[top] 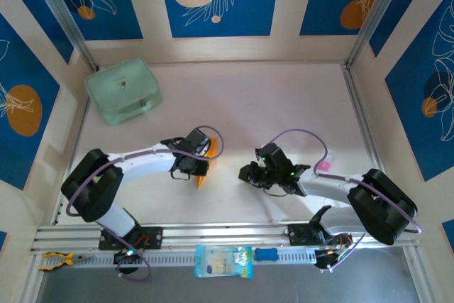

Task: Fold a paper plane with a square sheet of paper (pick it up from the middle)
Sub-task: Move the paper plane to the center of the table.

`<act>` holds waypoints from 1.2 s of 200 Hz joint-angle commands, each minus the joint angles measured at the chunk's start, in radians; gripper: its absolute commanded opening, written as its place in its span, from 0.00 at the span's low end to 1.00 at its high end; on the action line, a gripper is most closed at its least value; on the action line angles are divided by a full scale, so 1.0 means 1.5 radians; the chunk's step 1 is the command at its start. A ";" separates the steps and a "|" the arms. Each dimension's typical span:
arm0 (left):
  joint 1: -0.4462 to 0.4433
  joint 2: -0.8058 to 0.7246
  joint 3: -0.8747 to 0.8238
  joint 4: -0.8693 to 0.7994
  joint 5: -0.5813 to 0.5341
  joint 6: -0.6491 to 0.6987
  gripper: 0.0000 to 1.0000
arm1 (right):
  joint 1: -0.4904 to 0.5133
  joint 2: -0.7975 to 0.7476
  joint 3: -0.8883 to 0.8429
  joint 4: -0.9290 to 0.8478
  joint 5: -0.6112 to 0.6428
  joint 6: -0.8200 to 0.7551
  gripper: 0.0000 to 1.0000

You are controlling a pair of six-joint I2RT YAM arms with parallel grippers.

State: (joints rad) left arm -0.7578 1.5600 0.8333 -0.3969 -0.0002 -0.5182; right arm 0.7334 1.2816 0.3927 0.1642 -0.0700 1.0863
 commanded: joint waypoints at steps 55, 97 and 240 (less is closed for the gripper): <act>-0.006 0.019 0.015 0.005 0.025 0.013 0.17 | 0.005 0.001 0.007 0.005 0.007 0.008 0.21; -0.010 0.024 0.020 -0.001 0.022 0.015 0.17 | 0.005 -0.002 0.008 0.004 0.006 0.007 0.21; -0.046 0.058 0.073 -0.067 -0.046 0.012 0.18 | 0.003 -0.020 -0.002 0.004 0.006 0.003 0.21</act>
State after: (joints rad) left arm -0.8127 1.6272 0.9085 -0.4576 -0.0402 -0.5148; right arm 0.7334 1.2785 0.3927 0.1646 -0.0700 1.0863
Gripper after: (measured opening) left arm 0.176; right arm 0.213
